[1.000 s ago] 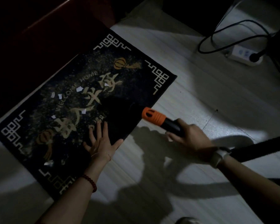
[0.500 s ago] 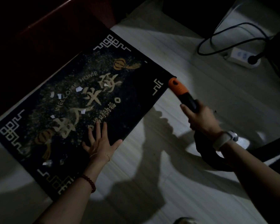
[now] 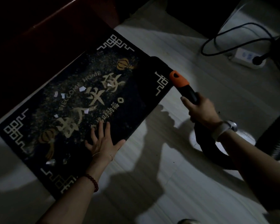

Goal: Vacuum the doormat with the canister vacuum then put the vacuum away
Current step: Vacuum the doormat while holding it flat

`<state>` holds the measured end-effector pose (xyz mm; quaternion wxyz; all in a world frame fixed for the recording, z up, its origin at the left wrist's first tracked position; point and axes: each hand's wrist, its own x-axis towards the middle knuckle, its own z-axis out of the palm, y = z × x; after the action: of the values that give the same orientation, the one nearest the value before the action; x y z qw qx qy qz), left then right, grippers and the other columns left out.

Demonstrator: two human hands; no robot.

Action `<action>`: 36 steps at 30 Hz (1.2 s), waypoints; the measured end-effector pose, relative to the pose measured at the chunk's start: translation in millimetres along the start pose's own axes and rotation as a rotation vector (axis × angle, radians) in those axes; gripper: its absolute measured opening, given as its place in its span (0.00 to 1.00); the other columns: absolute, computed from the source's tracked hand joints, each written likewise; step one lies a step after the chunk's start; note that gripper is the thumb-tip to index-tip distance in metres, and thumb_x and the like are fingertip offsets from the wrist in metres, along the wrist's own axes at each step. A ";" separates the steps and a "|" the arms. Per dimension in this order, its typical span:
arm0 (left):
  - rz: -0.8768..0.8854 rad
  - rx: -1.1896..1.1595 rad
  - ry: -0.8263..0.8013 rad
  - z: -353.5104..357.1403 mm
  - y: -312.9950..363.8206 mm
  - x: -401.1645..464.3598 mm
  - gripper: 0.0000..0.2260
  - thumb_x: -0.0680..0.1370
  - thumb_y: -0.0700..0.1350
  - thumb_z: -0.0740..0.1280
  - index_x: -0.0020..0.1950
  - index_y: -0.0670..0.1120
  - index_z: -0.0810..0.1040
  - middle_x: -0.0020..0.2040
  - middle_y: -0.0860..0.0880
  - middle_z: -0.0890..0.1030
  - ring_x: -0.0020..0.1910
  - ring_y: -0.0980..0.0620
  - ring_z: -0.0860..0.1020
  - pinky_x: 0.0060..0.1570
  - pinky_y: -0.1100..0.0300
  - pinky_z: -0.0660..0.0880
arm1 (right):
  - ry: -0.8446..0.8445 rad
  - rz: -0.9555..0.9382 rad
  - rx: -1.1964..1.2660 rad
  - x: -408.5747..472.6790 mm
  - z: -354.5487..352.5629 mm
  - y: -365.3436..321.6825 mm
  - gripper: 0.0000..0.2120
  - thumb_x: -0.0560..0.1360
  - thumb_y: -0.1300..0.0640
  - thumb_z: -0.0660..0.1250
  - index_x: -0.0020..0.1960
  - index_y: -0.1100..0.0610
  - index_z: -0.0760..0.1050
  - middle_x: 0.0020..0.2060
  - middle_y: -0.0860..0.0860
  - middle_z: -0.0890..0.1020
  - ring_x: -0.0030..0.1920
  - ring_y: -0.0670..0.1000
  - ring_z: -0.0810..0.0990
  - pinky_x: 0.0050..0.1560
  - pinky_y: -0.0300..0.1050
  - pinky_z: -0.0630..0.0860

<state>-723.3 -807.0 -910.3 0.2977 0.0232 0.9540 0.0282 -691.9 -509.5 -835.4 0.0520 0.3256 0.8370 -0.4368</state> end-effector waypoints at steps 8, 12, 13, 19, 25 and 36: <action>0.002 -0.035 -0.104 -7.1 -2.1 10.5 0.46 0.70 0.67 0.62 0.74 0.55 0.33 0.74 0.51 0.31 0.73 0.41 0.33 0.67 0.31 0.45 | -0.170 -0.196 -0.230 -24.8 31.6 -7.6 0.14 0.74 0.45 0.63 0.50 0.56 0.69 0.37 0.55 0.79 0.34 0.56 0.78 0.36 0.51 0.77; 0.008 -0.033 -0.116 -6.3 -2.9 11.7 0.46 0.70 0.68 0.62 0.74 0.55 0.33 0.74 0.51 0.30 0.73 0.41 0.32 0.68 0.31 0.45 | -0.005 -0.031 0.010 12.1 12.8 -18.0 0.16 0.75 0.46 0.64 0.53 0.58 0.70 0.31 0.54 0.76 0.28 0.56 0.76 0.35 0.53 0.77; 0.009 -0.034 -0.113 -5.9 -3.5 12.2 0.46 0.70 0.68 0.62 0.74 0.55 0.33 0.74 0.51 0.30 0.73 0.41 0.33 0.68 0.31 0.45 | 0.003 -0.009 0.056 16.6 12.7 -21.8 0.16 0.75 0.46 0.63 0.53 0.58 0.69 0.30 0.53 0.75 0.26 0.54 0.75 0.32 0.51 0.76; 0.006 -0.029 -0.112 -5.1 -3.9 12.9 0.46 0.70 0.68 0.62 0.74 0.56 0.34 0.74 0.52 0.30 0.73 0.41 0.33 0.68 0.31 0.46 | -0.207 -0.218 -0.222 -12.7 46.6 -16.9 0.13 0.74 0.45 0.64 0.48 0.54 0.68 0.35 0.51 0.77 0.28 0.50 0.76 0.32 0.46 0.76; 0.011 -0.028 -0.116 -5.0 -4.6 13.5 0.46 0.69 0.69 0.62 0.74 0.56 0.34 0.74 0.52 0.30 0.73 0.41 0.33 0.68 0.31 0.46 | -0.016 -0.079 0.002 37.2 28.6 -33.6 0.17 0.75 0.45 0.63 0.56 0.56 0.69 0.29 0.49 0.75 0.23 0.51 0.75 0.20 0.38 0.69; 0.001 -0.015 -0.111 -6.3 -4.0 13.7 0.46 0.69 0.69 0.62 0.74 0.57 0.35 0.74 0.53 0.31 0.73 0.41 0.34 0.67 0.32 0.48 | -0.074 -0.142 -0.137 37.1 38.9 -51.5 0.20 0.74 0.44 0.63 0.57 0.59 0.69 0.31 0.53 0.78 0.26 0.55 0.78 0.30 0.51 0.79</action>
<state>-738.2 -810.4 -913.2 0.3503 0.0230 0.9357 0.0344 -759.0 -541.7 -837.1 0.0737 0.2446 0.8835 -0.3927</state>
